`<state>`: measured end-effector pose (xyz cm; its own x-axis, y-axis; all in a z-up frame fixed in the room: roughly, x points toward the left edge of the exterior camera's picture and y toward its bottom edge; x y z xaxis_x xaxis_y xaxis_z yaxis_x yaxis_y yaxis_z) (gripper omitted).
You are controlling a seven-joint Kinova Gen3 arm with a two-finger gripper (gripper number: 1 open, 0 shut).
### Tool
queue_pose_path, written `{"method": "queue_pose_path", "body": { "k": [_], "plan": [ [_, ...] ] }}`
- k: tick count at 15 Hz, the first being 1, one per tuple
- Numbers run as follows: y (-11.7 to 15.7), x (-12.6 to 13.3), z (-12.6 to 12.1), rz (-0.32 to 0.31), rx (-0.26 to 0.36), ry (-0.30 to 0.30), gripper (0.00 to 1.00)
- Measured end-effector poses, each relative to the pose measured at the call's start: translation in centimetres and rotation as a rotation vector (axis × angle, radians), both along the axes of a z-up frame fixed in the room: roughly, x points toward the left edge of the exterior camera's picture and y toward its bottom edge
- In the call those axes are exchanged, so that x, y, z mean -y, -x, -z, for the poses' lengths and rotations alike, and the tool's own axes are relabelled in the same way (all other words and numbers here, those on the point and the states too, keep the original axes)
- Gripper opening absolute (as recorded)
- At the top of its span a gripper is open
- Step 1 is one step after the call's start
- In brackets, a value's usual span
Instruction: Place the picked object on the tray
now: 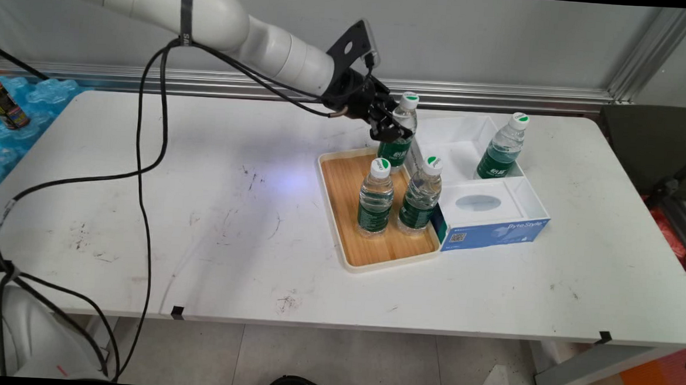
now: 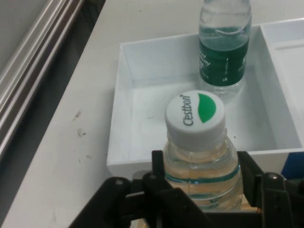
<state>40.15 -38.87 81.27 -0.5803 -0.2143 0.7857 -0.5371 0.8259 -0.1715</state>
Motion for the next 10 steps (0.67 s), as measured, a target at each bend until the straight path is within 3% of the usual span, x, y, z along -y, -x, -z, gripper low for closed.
{"method": "queue_pose_path", "body": {
  "k": [10],
  "plan": [
    [0.1, 0.4, 2.1, 0.007, 0.001, 0.005, 0.00]
  ]
}}
